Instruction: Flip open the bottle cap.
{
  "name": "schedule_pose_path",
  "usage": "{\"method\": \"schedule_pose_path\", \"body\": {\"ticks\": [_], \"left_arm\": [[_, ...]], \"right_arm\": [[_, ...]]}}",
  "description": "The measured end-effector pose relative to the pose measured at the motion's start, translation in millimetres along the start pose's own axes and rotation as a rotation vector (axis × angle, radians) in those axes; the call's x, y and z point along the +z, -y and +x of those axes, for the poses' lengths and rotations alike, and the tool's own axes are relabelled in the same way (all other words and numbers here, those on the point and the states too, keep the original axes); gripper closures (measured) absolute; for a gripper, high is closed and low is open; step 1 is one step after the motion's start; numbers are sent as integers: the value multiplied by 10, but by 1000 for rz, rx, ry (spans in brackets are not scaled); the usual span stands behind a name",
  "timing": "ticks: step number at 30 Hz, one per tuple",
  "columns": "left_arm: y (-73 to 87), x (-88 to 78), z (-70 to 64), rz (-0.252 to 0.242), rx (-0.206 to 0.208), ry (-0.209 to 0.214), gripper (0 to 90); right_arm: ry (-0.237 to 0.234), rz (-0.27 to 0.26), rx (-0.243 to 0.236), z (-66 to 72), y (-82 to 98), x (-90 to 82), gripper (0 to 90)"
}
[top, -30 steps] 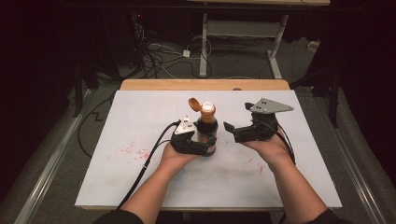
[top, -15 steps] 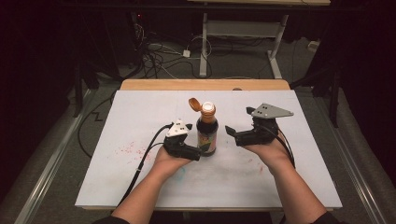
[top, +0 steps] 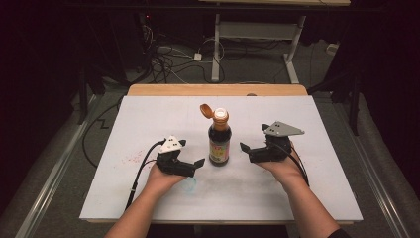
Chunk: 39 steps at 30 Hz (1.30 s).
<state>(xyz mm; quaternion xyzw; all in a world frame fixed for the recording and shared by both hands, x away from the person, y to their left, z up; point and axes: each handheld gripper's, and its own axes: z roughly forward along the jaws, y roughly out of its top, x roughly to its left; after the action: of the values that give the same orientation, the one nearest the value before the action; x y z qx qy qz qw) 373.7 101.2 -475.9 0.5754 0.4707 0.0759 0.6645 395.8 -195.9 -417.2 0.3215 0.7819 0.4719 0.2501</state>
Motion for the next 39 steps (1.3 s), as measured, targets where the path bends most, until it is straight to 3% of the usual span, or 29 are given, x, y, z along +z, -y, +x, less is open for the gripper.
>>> {"method": "schedule_pose_path", "body": {"ticks": [11, 20, 29, 32, 39], "left_arm": [[66, -259, 217, 42, 24, -92, 0], [50, -569, 323, 4, 24, -124, 0], [82, -944, 365, -44, 43, -150, 0], [84, -1066, 360, -73, 27, -149, 0], [129, -1062, 356, -82, 37, -164, 0]], "right_arm": [[-4, 18, 58, -30, 394, 11, 4], [21, 14, 96, -56, 681, -161, 4], [44, -35, 90, -33, 831, -483, 4], [60, -54, 82, 0, 886, -606, 4], [75, -63, 74, 51, 921, -610, 4]]}}
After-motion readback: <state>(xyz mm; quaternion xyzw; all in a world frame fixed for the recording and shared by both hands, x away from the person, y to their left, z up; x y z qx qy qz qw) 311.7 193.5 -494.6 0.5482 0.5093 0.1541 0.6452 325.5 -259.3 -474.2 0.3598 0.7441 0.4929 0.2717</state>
